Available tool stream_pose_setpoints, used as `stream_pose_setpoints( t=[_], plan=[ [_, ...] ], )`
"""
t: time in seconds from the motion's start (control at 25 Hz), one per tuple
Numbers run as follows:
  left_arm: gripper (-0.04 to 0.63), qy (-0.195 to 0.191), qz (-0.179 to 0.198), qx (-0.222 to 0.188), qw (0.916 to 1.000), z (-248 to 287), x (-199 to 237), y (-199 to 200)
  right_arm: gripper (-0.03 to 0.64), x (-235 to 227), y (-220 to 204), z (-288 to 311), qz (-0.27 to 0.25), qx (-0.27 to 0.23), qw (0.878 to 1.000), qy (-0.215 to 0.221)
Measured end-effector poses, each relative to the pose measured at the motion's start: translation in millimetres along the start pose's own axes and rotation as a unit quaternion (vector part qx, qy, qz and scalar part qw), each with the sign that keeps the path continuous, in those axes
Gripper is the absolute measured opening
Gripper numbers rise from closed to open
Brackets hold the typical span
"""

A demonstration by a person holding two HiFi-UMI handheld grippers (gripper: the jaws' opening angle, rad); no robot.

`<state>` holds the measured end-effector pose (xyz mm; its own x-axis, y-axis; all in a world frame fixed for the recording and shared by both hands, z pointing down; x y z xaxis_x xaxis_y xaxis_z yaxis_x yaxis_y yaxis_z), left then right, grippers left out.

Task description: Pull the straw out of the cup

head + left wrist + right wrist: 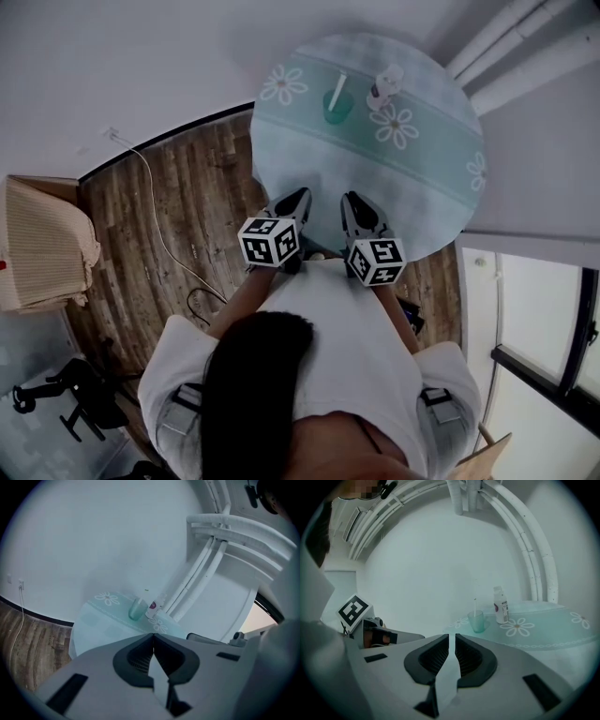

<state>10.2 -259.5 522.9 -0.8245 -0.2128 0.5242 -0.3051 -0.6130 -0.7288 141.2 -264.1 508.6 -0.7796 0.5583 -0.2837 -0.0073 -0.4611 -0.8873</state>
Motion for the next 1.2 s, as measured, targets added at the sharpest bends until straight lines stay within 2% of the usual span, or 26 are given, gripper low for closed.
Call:
stream_pose_setpoints(
  t=[0.16, 0.48, 0.8, 0.96, 1.0, 1.08, 1.2],
  plan=[
    [0.009, -0.021, 0.012, 0.011, 0.9996, 12.7, 7.1, 14.6, 0.041, -2.6, 7.6, 14.6, 0.011, -0.001, 1.000, -0.017],
    [0.009, -0.047, 0.010, 0.031, 0.9984, 30.2, 27.9, 38.9, 0.041, -7.7, 14.8, 39.3, 0.042, 0.011, 0.997, -0.057],
    [0.009, -0.079, 0.024, 0.061, 0.9948, 37.7, 47.6, 58.7, 0.041, -2.0, 23.5, 61.8, 0.082, -0.002, 0.992, -0.097],
    [0.009, -0.093, 0.034, 0.072, 0.9925, 40.7, 57.3, 68.0, 0.043, -4.3, 27.9, 71.1, 0.081, -0.005, 0.988, -0.128],
    [0.009, -0.095, 0.035, 0.072, 0.9922, 40.6, 60.4, 71.1, 0.052, -5.0, 29.8, 73.7, 0.084, -0.006, 0.988, -0.132],
    [0.009, -0.097, 0.038, 0.073, 0.9919, 39.4, 68.0, 77.0, 0.159, -4.7, 34.2, 81.1, 0.094, -0.009, 0.987, -0.130],
    [0.009, -0.099, 0.042, 0.073, 0.9916, 38.8, 78.4, 84.8, 0.160, -6.1, 44.6, 91.8, 0.091, -0.022, 0.986, -0.136]
  ],
)
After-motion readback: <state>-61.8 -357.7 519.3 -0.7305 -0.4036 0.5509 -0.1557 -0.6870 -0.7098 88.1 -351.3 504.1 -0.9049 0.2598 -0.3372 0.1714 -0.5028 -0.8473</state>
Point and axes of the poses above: the fingertips, and each gripper's own axes: z forward along the fingers, x to its left, y out of its top, the point moved 4 cm from there along -z, backward along the fingers, and after that the axes turned 2 degrees about x, right-handed, at the moved point
